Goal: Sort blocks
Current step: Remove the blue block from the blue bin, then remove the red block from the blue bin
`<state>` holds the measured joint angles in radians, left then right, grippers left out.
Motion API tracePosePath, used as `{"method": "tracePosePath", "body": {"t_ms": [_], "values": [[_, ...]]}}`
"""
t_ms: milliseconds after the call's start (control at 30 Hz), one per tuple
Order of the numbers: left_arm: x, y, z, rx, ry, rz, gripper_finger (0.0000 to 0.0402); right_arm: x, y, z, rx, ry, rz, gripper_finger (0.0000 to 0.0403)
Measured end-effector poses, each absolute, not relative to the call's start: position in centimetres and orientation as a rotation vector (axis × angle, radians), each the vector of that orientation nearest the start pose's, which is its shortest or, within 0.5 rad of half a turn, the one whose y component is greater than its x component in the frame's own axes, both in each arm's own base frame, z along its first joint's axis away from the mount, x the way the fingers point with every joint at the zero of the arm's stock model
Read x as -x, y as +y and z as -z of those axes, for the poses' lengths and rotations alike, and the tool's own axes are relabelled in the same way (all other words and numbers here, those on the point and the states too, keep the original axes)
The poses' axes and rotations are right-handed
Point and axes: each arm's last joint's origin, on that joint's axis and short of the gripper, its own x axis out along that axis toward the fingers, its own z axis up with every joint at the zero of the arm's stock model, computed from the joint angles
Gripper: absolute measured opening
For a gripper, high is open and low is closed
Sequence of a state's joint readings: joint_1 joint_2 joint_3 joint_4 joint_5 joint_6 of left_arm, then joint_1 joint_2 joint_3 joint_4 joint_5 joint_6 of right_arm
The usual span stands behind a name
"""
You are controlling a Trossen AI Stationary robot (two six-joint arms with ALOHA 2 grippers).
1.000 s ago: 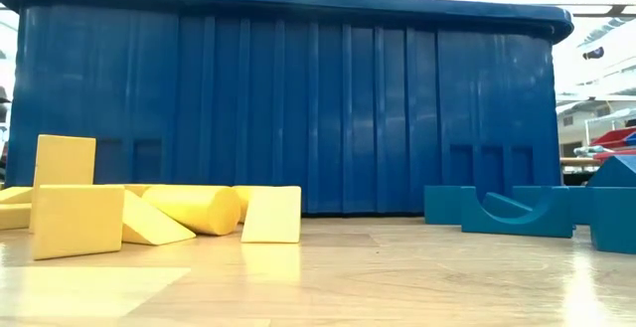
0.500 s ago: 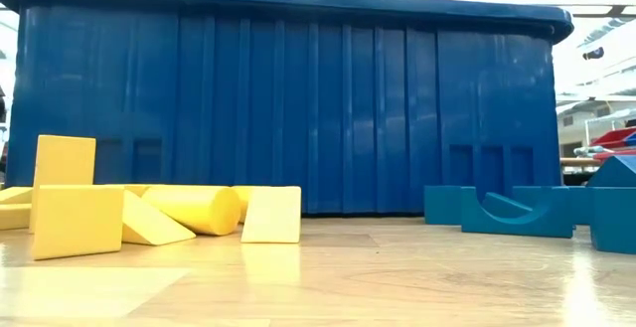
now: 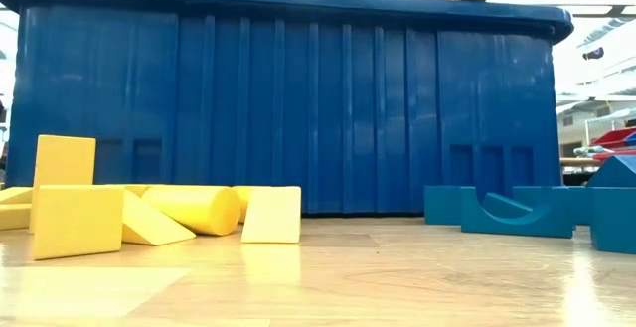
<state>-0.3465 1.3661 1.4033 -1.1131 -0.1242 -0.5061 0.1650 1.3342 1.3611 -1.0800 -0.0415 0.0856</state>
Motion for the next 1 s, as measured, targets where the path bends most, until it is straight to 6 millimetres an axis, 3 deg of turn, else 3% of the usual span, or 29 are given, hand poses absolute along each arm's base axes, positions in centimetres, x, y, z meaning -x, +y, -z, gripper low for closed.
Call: {"method": "tracePosePath", "body": {"t_ms": [433,600,700,867,1000], "values": [[-25.9,-9.3,-31.4,0.102,1.235,-0.123,0.0200,-24.8,4.2,-30.4,0.000,1.113,-0.122,0.0228],[-26.9,-9.6,-29.9,0.062,1.294,-0.140,0.0151,-25.0,4.2,-29.7,-0.053,1.102,-0.083,0.0226],[-27.0,-9.7,-29.7,0.064,1.299,-0.130,0.0089,-25.1,4.1,-29.8,-0.069,1.104,-0.069,0.0199],[-27.0,-9.6,-30.8,0.066,1.270,-0.122,0.0084,-25.0,4.1,-31.1,-0.029,1.084,-0.086,0.0083],[-27.0,-9.7,-32.8,0.087,1.243,-0.095,0.0084,-24.7,4.1,-33.2,-0.040,1.081,-0.118,0.0081]]}}
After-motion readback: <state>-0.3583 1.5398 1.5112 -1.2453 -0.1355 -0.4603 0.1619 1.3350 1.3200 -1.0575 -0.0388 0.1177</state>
